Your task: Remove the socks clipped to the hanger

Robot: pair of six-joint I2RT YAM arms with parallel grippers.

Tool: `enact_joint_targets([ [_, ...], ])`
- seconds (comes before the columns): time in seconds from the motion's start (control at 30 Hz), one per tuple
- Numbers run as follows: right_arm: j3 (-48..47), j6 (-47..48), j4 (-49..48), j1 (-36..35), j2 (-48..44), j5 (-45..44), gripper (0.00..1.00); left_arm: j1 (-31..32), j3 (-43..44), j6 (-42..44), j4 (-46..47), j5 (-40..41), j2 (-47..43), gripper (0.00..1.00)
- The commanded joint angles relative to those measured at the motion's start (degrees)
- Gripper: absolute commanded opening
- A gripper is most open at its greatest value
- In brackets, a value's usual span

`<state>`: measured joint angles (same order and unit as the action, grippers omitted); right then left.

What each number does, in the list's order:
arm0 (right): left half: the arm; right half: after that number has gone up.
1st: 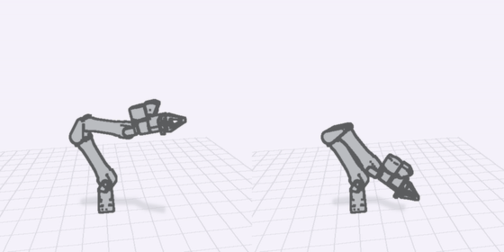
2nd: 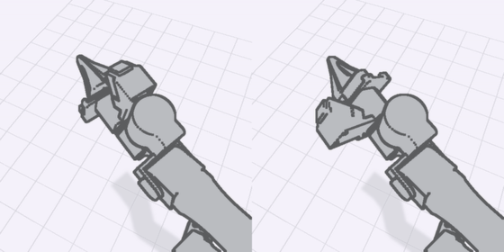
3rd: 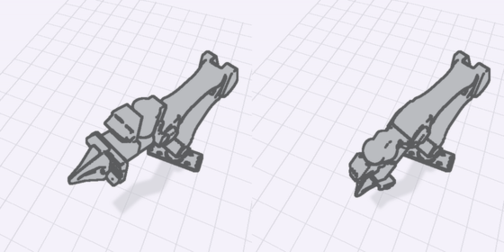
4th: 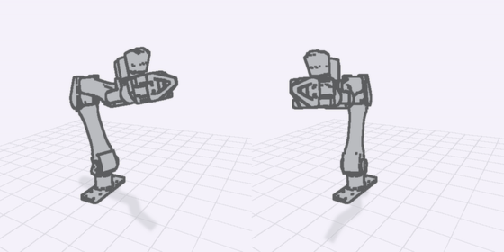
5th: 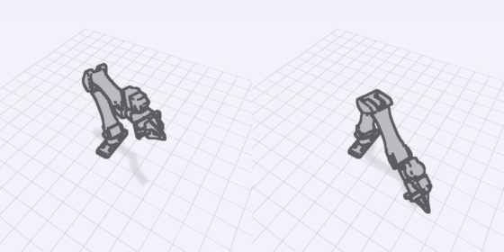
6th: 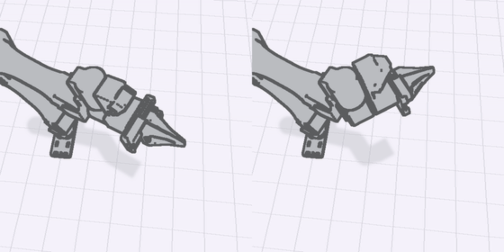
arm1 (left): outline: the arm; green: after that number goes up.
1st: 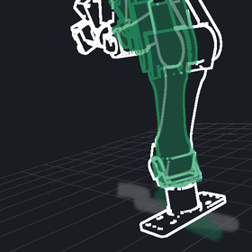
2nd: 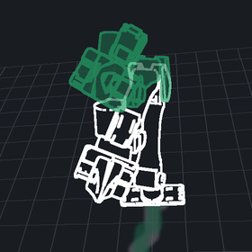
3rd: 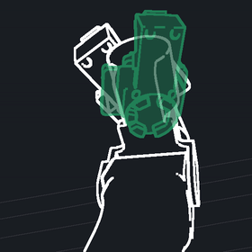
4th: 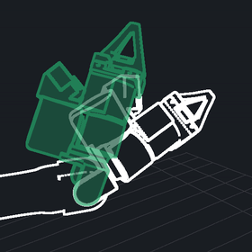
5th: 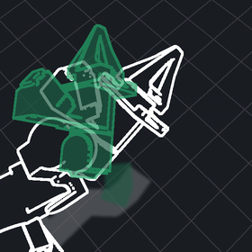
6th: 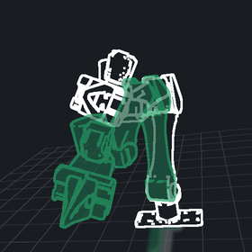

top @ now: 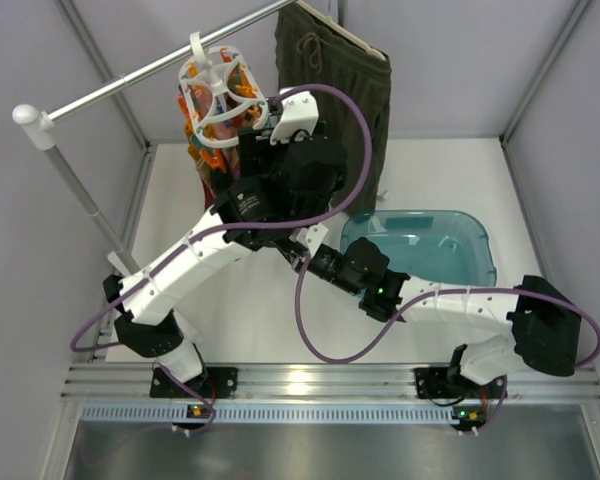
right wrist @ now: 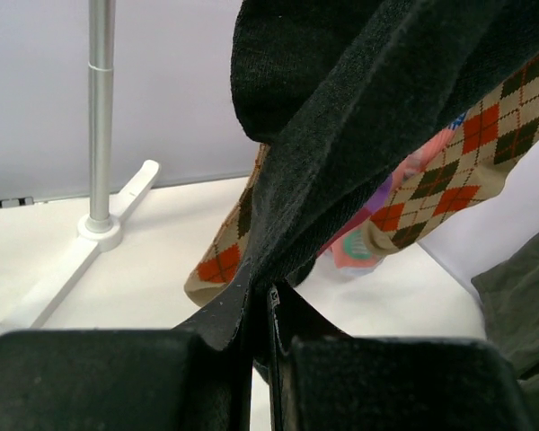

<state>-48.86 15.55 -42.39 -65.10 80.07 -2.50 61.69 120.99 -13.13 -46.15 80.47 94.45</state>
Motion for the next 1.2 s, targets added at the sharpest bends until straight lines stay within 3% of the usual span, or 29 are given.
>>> enact_joint_targets([
  [0.0,-3.43,2.81,0.73,-0.9,1.05,0.22,0.0,0.01,2.5,1.26,1.24,-0.92,0.12,0.87],
  [0.33,-5.63,7.56,1.52,-0.82,4.12,-1.01,0.0,3.34,3.9,2.84,1.24,3.2,-0.32,0.91],
  [0.57,-8.44,10.72,7.05,-0.82,4.74,8.03,0.0,3.26,1.0,1.7,1.15,7.94,-1.82,0.92],
  [0.7,-12.39,12.05,12.41,-0.9,5.62,10.59,0.0,2.56,0.92,2.14,1.24,9.96,-1.47,0.9],
  [0.97,-12.49,13.1,11.72,-0.9,6.76,8.13,0.0,-0.52,-2.51,1.52,1.15,8.31,-4.1,0.82],
  [1.17,-13.54,13.36,13.03,-0.9,7.9,9.27,0.0,-0.7,-1.72,3.37,1.15,9.88,-2.96,0.81],
])
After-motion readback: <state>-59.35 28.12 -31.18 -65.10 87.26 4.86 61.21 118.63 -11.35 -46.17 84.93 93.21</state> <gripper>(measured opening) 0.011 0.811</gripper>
